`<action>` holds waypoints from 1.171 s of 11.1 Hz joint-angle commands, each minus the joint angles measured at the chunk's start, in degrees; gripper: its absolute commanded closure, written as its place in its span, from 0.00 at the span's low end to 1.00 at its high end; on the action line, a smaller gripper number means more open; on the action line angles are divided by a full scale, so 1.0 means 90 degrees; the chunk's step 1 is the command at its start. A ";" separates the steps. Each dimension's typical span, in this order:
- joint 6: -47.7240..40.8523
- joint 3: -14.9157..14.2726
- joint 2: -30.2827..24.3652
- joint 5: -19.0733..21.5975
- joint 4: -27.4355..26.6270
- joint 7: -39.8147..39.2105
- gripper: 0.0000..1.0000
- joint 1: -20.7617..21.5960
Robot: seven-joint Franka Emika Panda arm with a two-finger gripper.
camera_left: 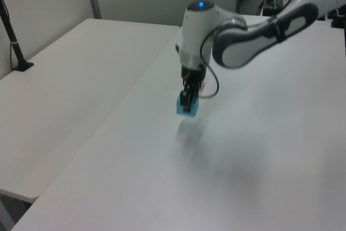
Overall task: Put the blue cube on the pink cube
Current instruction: 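Lift the light-blue cube and carry it over the pink cube, then lower the light-blue cube onto the pink cube's top face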
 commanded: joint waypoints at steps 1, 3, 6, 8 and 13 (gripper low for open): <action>-0.0331 0.0028 -0.0430 0.0014 -0.0137 -0.1326 0.82 -0.0969; -0.0322 0.0027 -0.0363 0.0024 0.0165 -0.1836 0.81 -0.1556; -0.0156 0.0028 -0.0041 0.0014 0.0477 -0.2180 0.79 -0.1880; 0.0019 0.0028 0.0096 0.0014 0.0498 -0.2161 0.66 -0.1881; 0.0372 0.0028 0.0253 0.0034 0.0469 -0.2111 0.00 -0.1881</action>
